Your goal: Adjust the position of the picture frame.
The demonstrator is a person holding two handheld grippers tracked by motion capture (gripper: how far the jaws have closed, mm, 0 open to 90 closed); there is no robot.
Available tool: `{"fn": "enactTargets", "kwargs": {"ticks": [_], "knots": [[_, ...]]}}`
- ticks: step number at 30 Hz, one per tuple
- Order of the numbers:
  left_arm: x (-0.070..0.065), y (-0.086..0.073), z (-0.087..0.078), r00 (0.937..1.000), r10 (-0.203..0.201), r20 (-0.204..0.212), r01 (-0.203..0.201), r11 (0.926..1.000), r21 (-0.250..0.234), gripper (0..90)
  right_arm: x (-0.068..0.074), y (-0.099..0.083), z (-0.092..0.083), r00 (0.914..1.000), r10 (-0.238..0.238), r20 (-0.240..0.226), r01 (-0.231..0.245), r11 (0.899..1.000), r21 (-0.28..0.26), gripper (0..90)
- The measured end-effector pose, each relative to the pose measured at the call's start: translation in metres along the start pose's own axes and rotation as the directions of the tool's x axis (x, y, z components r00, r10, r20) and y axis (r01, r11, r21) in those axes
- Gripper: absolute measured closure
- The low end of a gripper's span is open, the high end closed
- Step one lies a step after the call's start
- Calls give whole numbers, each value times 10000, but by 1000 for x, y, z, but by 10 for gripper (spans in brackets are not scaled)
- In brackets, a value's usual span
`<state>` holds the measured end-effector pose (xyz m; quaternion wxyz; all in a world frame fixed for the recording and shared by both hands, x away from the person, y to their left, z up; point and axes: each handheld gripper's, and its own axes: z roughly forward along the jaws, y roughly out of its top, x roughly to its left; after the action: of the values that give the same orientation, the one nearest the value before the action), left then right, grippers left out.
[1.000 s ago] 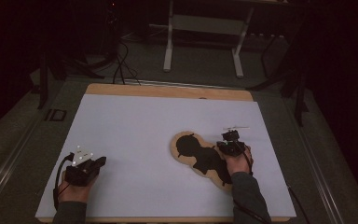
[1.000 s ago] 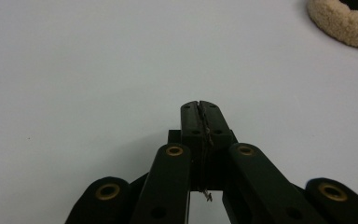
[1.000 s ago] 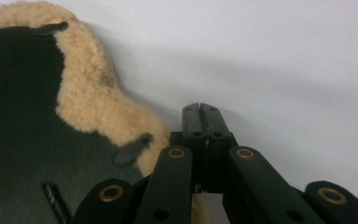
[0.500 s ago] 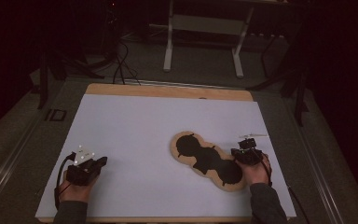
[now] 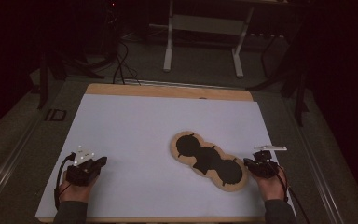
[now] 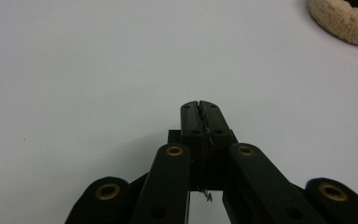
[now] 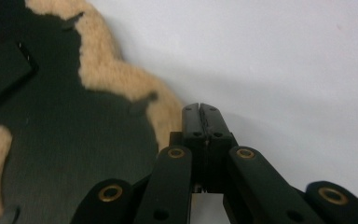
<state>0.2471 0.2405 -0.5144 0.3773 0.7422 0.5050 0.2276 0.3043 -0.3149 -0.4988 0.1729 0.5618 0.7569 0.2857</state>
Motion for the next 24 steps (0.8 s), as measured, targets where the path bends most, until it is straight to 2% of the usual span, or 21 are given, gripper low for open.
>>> {"fn": "enactTargets", "kwargs": {"ticks": [2, 3, 8, 11, 14, 19, 24], "knots": [[0, 0, 0, 10000, -17, -1, 17, 10000, -1, 900, 0, -3, -2, 10000, -32, 56, 32, 10000, 58, 900], [0, 0, 0, 10000, -28, -2, 28, 10000, -10, 900, -2, -12, -8, 9999, -60, 149, 56, 9997, 219, 900], [0, 0, 1, 10000, -24, 14, 24, 10000, 3, 900, -3, -25, -13, 9999, -79, 77, 75, 9986, 518, 900], [-1, 0, 1, 9999, -41, 108, 41, 10000, -14, 900, -2, -39, -17, 9998, -45, -180, 58, 9971, 759, 900], [-2, 2, 1, 9995, -171, 263, 174, 9998, -115, 900, 1, -45, -17, 9994, -113, -318, 142, 9957, 921, 900], [-13, 10, 6, 9977, -39, 677, 56, 9997, -255, 900, 9, -53, -20, 9987, -252, -447, 298, 9941, 1045, 900], [-30, 22, 19, 9938, 395, 1037, -386, 9992, -101, 900, 16, -58, -25, 9976, -399, -572, 461, 9928, 1102, 900]]}}
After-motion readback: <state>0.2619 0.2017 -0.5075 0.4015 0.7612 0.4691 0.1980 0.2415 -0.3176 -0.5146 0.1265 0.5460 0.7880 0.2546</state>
